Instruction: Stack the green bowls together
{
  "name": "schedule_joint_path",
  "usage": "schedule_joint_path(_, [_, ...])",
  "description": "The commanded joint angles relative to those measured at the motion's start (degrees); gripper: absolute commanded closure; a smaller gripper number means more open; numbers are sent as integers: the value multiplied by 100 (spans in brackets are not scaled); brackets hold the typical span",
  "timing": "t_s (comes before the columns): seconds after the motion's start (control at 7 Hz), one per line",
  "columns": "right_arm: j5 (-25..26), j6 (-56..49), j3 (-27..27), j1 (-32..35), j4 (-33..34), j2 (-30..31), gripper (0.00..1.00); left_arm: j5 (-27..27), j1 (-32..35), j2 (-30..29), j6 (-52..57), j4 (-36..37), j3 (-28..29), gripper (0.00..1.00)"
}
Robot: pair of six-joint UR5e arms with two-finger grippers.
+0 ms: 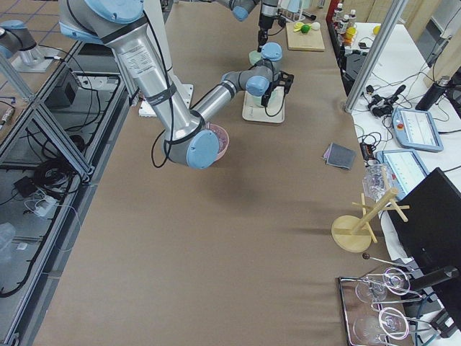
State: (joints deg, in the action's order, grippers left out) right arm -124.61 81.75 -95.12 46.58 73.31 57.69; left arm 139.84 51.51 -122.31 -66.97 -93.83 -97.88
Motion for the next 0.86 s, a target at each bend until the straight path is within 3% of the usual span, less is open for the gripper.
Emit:
schedule_joint_path(0.0, [-265, -771, -515, 613, 17, 845, 0, -79, -262, -1002, -456, -47, 819, 100])
schedule_joint_path(0.29, [-266, -1625, -525, 817, 17, 1243, 0, -737, -684, -1269, -745, -694, 1357, 100])
schedule_joint_path(0.71, [-257, -1864, -464, 887, 17, 1332, 0, -748, -852, -1410, -826, -1145, 1780, 100])
